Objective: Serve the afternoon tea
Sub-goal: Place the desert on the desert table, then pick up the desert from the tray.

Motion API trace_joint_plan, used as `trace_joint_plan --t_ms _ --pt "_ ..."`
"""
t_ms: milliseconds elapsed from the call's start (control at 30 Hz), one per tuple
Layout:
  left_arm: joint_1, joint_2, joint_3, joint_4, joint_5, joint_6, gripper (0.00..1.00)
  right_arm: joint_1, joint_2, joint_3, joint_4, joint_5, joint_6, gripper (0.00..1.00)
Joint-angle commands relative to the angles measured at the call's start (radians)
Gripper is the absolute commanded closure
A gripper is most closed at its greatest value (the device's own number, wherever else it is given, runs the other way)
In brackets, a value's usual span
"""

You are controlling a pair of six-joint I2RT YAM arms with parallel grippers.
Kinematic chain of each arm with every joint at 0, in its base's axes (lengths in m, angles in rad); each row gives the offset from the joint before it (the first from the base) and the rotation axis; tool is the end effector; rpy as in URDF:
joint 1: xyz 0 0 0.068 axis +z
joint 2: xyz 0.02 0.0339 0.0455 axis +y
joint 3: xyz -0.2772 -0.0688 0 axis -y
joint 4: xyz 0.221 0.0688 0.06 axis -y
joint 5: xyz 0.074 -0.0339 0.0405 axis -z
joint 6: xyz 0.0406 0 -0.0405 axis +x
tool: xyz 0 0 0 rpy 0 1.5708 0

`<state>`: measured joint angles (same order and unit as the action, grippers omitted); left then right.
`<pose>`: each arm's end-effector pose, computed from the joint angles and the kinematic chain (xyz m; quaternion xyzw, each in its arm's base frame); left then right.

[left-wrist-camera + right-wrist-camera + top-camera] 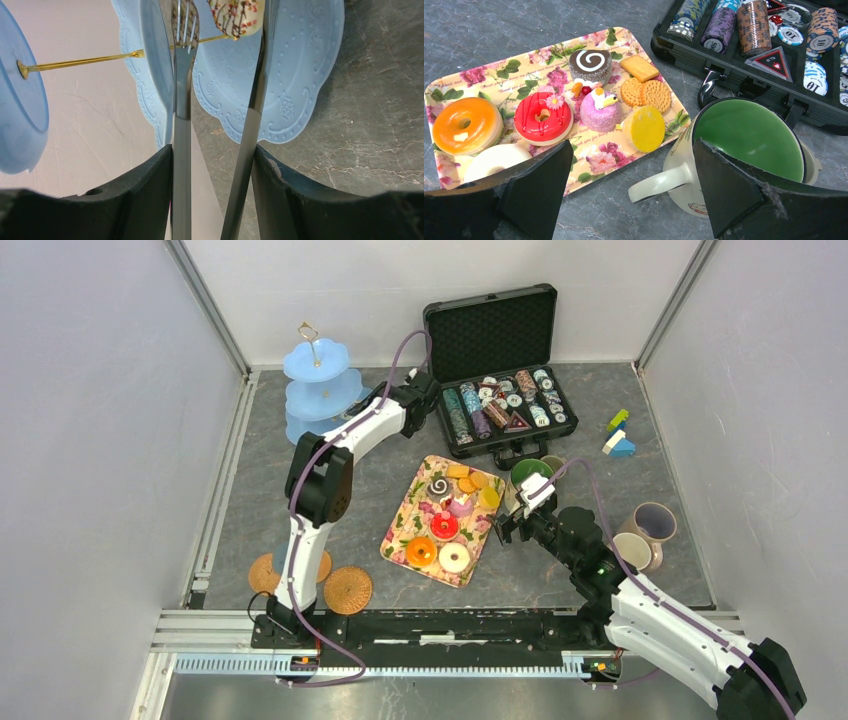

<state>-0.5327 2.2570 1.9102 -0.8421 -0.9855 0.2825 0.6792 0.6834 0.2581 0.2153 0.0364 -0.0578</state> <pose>0.4133 -0.2044 0.2198 0.2605 0.8297 0.4400 0.2239 0.1123 0.0888 0.2281 -0.2693 0.7291 0.1788 0.6032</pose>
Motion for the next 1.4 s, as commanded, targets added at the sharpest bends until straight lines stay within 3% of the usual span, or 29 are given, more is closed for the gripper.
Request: trace_joint_plan --t_ms 0,300,433,567,867,967,1133,1267,1367 --pt "-0.024 -0.094 -0.006 0.024 -0.003 0.014 0.4 0.005 -0.007 0.034 0.023 -0.006 0.001 0.02" --pt "-0.139 -0.179 -0.03 0.017 0.027 -0.022 0.43 0.005 -0.007 0.034 0.023 -0.009 0.001 0.02" --pt "-0.204 -0.224 0.013 -0.049 0.11 -0.097 0.43 0.005 -0.007 0.034 0.022 -0.01 0.0 0.02" --pt "-0.26 -0.346 -0.003 -0.153 0.294 -0.21 0.43 0.005 -0.01 0.033 0.019 -0.003 0.0 0.02" --pt "-0.251 -0.826 -0.386 -0.262 0.905 -0.51 0.43 0.005 -0.003 0.039 0.019 -0.006 0.001 0.02" --pt "-0.251 -0.964 -0.494 -0.287 1.033 -0.608 0.43 0.005 0.003 0.042 0.018 -0.002 0.002 0.02" --pt "-0.26 -1.089 -0.625 -0.286 1.124 -0.759 0.44 0.005 0.02 0.048 0.018 -0.009 0.006 0.02" --pt "-0.346 -1.064 -0.65 -0.277 1.07 -0.822 0.42 0.005 0.024 0.052 0.013 -0.012 0.007 0.02" --pt "-0.444 -1.008 -0.614 -0.28 0.947 -0.842 0.42 0.005 0.017 0.049 0.01 -0.002 0.006 0.02"
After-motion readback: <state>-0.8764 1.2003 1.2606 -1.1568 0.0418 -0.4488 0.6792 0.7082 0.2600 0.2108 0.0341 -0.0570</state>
